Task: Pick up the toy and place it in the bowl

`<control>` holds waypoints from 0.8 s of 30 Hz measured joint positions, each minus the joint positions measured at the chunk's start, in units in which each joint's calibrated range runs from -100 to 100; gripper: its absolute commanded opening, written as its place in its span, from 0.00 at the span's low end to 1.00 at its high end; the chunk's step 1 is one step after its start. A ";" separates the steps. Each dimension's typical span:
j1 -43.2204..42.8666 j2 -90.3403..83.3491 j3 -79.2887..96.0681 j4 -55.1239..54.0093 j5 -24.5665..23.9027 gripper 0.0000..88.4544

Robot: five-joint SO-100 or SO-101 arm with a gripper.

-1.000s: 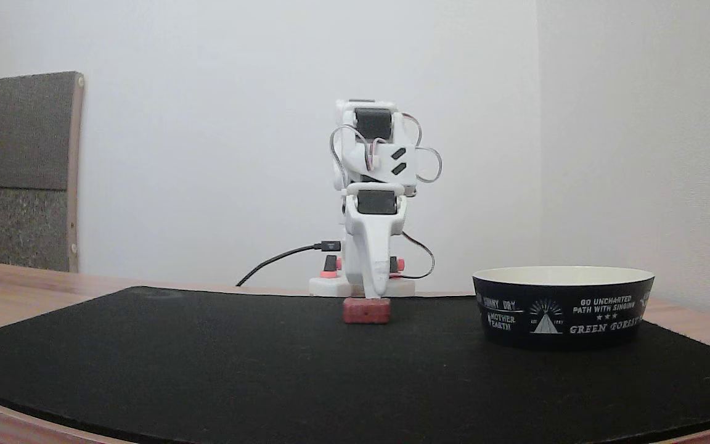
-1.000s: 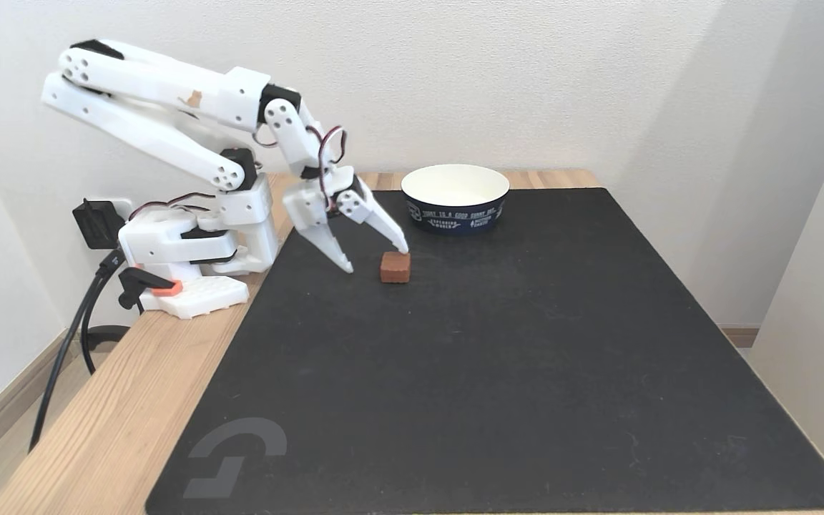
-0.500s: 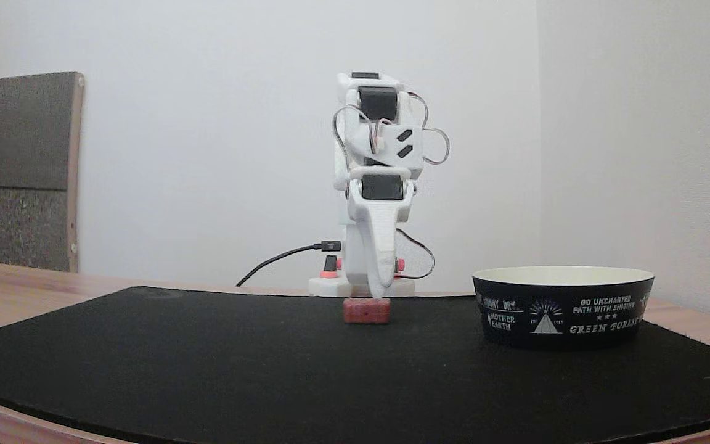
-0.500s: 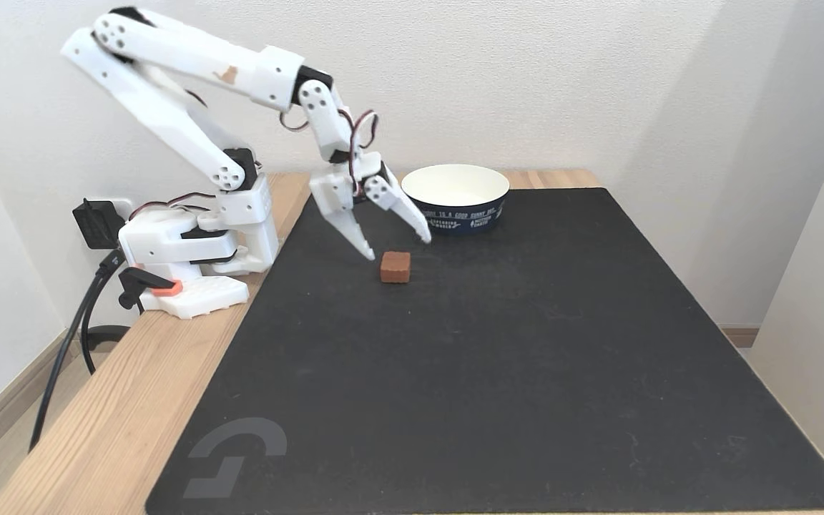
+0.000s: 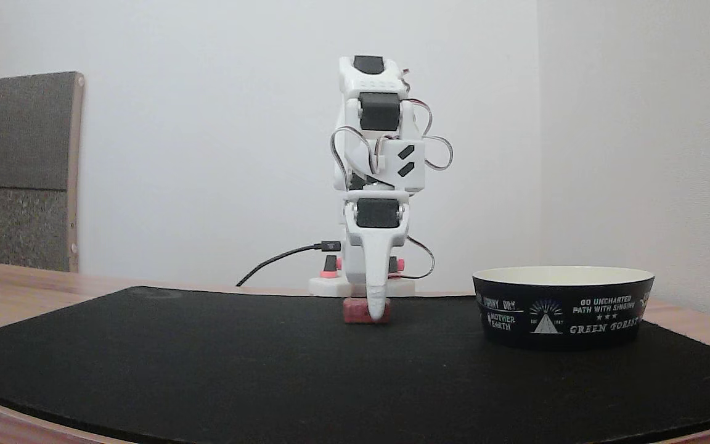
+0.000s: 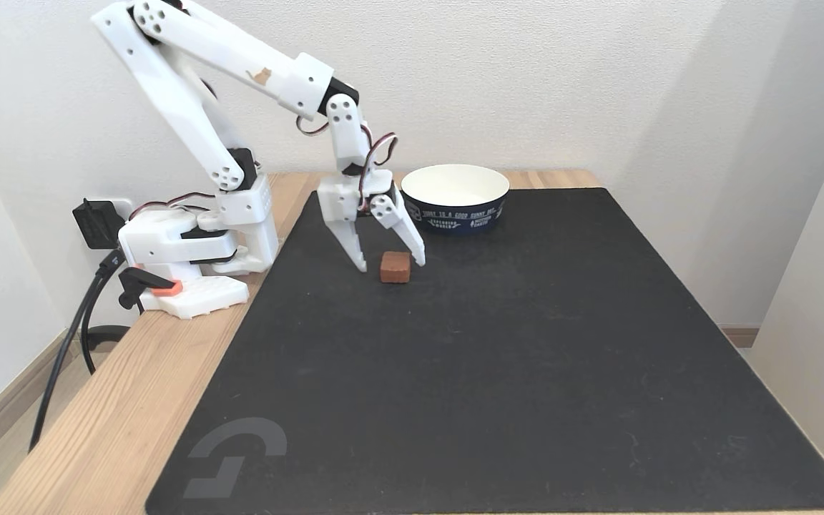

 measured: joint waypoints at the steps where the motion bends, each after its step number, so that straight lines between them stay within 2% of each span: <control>1: 0.00 0.75 -0.76 0.00 0.00 0.35; 9: -0.17 7.49 -5.29 0.17 0.00 0.35; 19: -0.08 7.99 -5.57 0.17 0.00 0.35; 21: -0.08 7.99 -5.57 0.17 0.00 0.29; 22: -0.08 7.99 -5.57 0.17 0.00 0.21; 24: -0.08 7.99 -5.57 0.17 0.00 0.11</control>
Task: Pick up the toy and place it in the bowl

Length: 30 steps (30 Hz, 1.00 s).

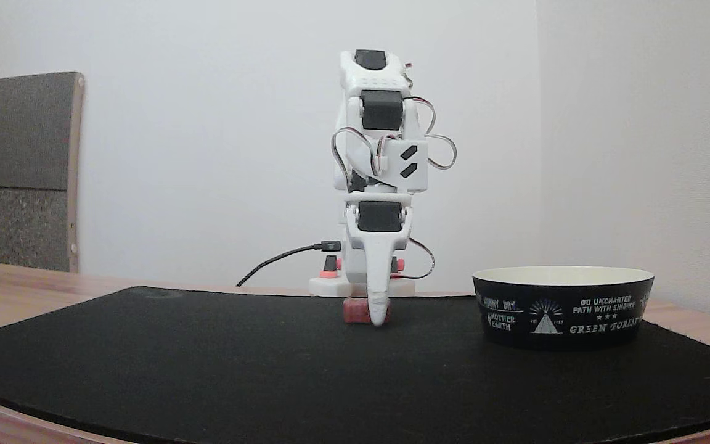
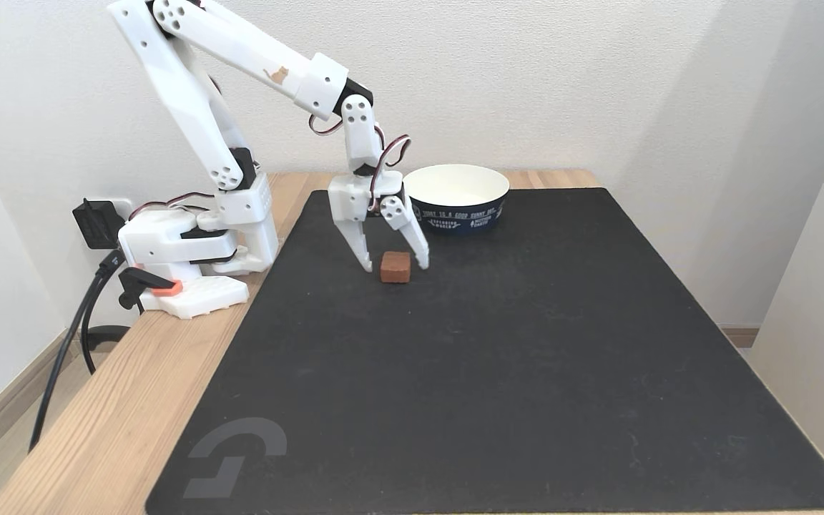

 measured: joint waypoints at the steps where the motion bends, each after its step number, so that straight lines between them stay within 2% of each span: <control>1: 0.00 0.00 0.00 0.00 0.00 0.07; 2: 0.00 0.00 0.00 0.00 0.00 0.04; 14: 0.25 0.67 -1.13 -0.59 0.00 0.04; 22: 4.66 -2.75 -7.18 -0.25 0.00 0.04; 30: -3.58 -14.32 -20.97 -1.94 0.00 0.04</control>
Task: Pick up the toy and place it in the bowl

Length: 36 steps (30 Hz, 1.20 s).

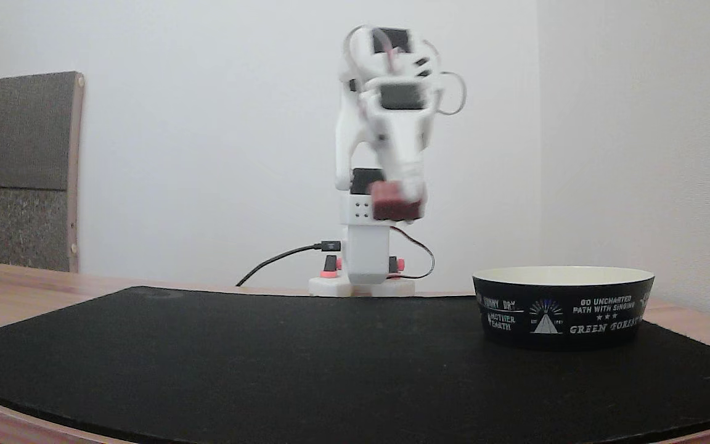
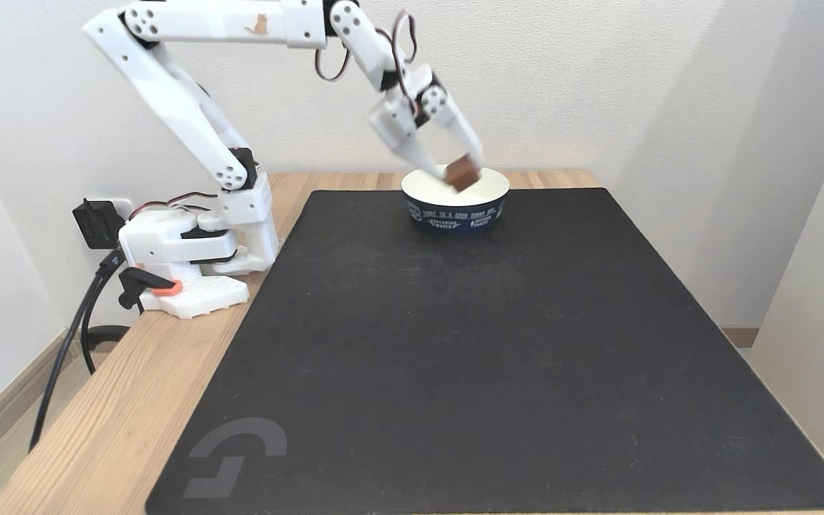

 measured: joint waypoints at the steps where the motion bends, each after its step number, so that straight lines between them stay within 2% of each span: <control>1: -1.25 -0.08 -0.38 -1.01 0.00 0.04; 6: -6.24 0.67 1.04 -8.10 0.00 0.05; 15: -14.32 3.16 15.21 -24.40 -0.15 0.06; 18: -14.07 3.08 17.48 -25.75 -0.15 0.16; 19: -14.81 3.16 17.67 -25.83 0.00 0.22; 20: -14.90 3.16 17.86 -25.92 0.10 0.32; 21: -14.23 3.08 17.86 -25.92 0.00 0.37; 24: -14.65 3.08 17.86 -25.92 -0.10 0.44; 29: -14.48 1.50 17.95 -25.92 -0.05 0.44; 33: -13.82 -6.33 19.08 -24.48 0.00 0.42; 36: -8.57 -19.15 20.22 -19.00 -0.15 0.24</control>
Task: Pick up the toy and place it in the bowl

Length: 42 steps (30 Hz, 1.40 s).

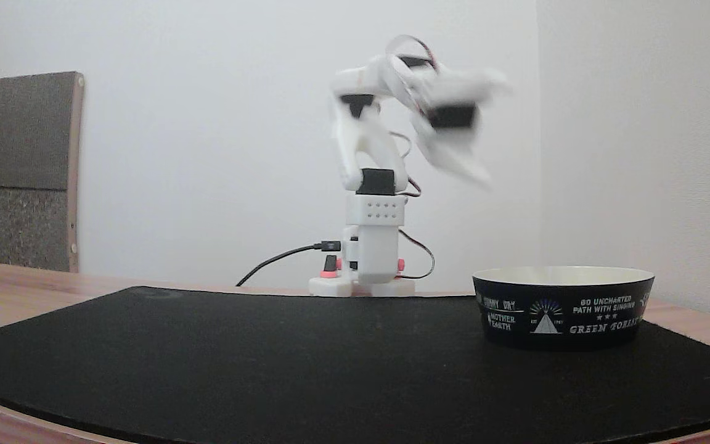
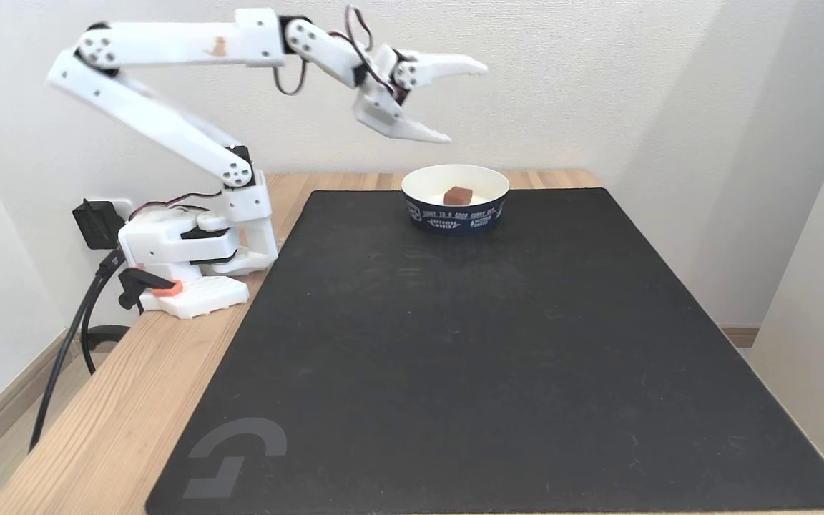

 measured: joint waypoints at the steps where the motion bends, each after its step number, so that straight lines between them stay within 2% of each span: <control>1: 1.25 -2.08 1.04 0.76 0.10 0.17; 3: 6.24 -9.08 5.86 5.07 0.15 0.01; 4: 11.32 -15.65 11.34 6.25 0.00 0.02; 7: 13.65 -22.31 18.23 6.92 0.36 0.04; 9: 12.65 -30.47 29.29 7.51 0.46 0.04; 13: 11.32 -42.71 40.53 11.82 0.26 0.04; 18: 9.74 -52.71 44.21 18.40 0.36 0.04; 42: 14.40 -53.29 44.50 20.18 0.15 0.04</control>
